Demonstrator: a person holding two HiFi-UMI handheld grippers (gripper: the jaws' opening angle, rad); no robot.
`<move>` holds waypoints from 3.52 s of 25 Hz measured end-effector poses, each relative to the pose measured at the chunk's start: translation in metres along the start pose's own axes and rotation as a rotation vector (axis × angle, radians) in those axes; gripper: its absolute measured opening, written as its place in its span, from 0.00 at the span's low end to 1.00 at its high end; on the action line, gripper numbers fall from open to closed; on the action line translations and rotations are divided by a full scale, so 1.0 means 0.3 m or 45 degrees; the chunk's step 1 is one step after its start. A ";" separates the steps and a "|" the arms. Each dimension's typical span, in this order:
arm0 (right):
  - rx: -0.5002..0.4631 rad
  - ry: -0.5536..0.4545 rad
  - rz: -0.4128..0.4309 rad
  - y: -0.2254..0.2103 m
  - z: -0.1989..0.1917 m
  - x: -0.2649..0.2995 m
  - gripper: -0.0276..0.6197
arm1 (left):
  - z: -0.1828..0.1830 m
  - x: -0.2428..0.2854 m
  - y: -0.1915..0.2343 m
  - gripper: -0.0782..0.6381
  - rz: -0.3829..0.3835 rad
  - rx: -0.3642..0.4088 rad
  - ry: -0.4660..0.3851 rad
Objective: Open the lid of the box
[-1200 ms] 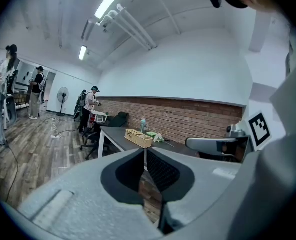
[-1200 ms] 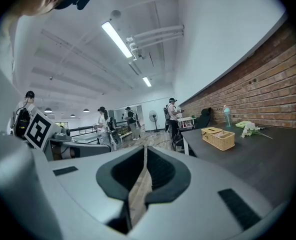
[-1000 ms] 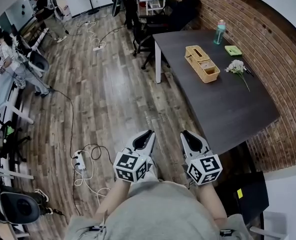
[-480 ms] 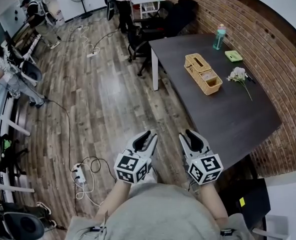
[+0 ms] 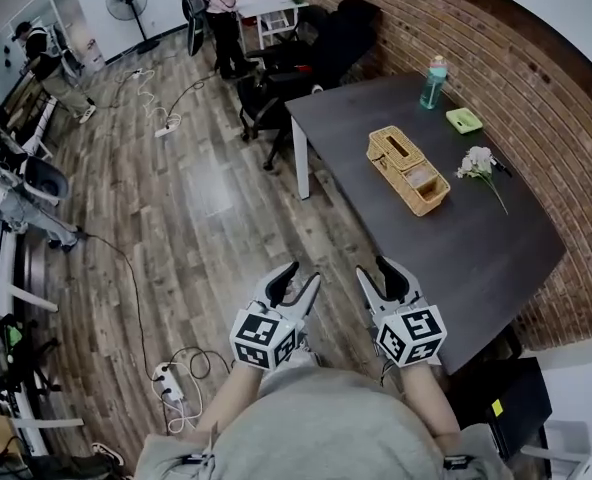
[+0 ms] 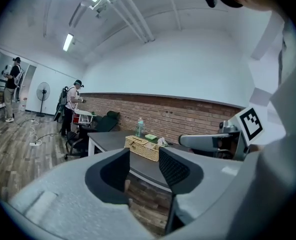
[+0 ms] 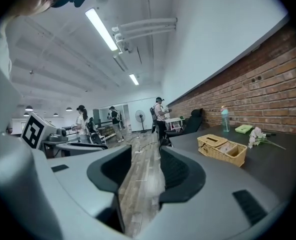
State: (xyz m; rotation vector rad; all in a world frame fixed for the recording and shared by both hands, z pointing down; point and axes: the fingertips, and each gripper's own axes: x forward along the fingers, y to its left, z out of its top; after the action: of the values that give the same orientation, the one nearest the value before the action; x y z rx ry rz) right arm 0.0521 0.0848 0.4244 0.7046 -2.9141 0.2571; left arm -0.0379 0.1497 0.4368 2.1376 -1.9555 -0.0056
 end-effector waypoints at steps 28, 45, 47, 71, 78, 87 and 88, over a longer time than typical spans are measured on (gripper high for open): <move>-0.009 -0.013 -0.221 -0.080 0.092 0.454 0.33 | 0.095 0.290 0.409 0.39 -0.204 0.010 0.042; 0.028 0.021 -0.308 -0.257 0.071 0.537 0.33 | 0.077 0.481 0.451 0.39 -0.254 -0.007 0.101; 0.018 0.016 -0.325 -0.302 0.077 0.554 0.33 | 0.079 0.535 0.449 0.39 -0.277 0.001 0.107; 0.009 0.044 -0.601 -0.878 0.168 0.746 0.33 | 0.212 1.215 0.451 0.39 -0.512 0.042 0.183; -0.005 0.098 -0.676 -0.996 0.131 0.757 0.33 | 0.200 1.320 0.431 0.39 -0.566 0.051 0.214; -0.053 0.222 -0.723 -1.105 0.035 0.796 0.33 | 0.195 1.426 0.449 0.39 -0.588 0.054 0.246; -0.058 0.237 -0.726 -1.110 0.022 0.801 0.33 | 0.193 1.432 0.453 0.39 -0.589 0.055 0.249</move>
State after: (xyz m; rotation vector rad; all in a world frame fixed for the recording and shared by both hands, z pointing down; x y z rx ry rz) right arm -0.0063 -0.3142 0.5030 1.3700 -2.4099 0.1762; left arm -0.1370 -0.2922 0.4742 2.4629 -1.3357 0.1575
